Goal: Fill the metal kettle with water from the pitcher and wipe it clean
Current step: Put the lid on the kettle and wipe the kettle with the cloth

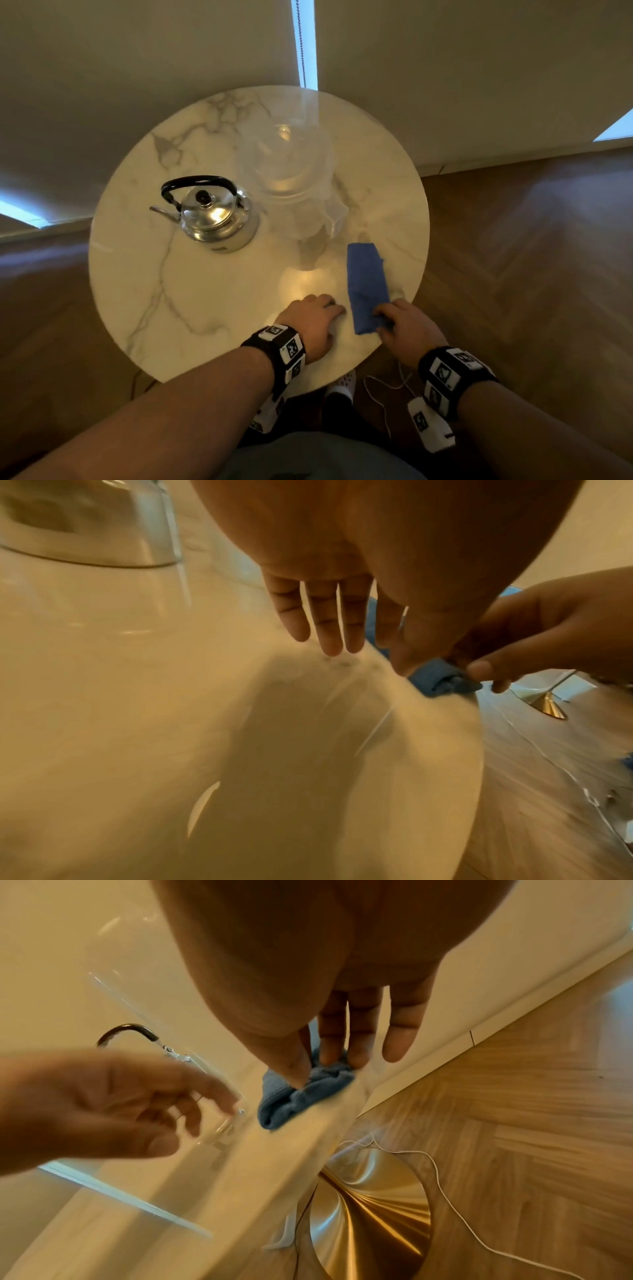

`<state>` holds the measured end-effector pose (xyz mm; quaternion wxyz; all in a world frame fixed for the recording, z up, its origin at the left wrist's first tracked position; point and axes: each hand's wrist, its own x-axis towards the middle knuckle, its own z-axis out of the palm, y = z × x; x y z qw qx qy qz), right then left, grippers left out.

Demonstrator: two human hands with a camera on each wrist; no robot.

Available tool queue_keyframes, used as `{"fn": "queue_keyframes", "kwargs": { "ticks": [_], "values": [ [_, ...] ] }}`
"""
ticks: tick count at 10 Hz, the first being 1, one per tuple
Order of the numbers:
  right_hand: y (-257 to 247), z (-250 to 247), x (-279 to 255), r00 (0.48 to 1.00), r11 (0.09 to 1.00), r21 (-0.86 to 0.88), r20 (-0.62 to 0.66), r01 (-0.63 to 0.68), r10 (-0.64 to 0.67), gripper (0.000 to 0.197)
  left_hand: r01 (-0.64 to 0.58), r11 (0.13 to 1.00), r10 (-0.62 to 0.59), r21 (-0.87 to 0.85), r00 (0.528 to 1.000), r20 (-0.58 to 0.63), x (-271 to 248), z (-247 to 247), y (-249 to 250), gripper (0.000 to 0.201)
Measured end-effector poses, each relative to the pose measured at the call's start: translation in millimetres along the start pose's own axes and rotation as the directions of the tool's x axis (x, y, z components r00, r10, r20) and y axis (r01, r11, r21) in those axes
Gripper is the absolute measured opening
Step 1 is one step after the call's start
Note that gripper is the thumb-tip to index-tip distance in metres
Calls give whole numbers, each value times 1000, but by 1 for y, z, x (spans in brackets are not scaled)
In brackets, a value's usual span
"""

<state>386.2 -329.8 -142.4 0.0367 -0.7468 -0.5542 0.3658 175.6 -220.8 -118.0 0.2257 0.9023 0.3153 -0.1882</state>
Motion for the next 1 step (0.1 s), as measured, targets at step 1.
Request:
{"fn": "queue_keyframes", "kwargs": {
  "ticks": [1],
  "values": [
    [0, 1, -17, 998, 997, 27, -3, -70, 71, 31, 137, 980, -128, -143, 989, 70, -54, 10, -28, 43]
  ]
}}
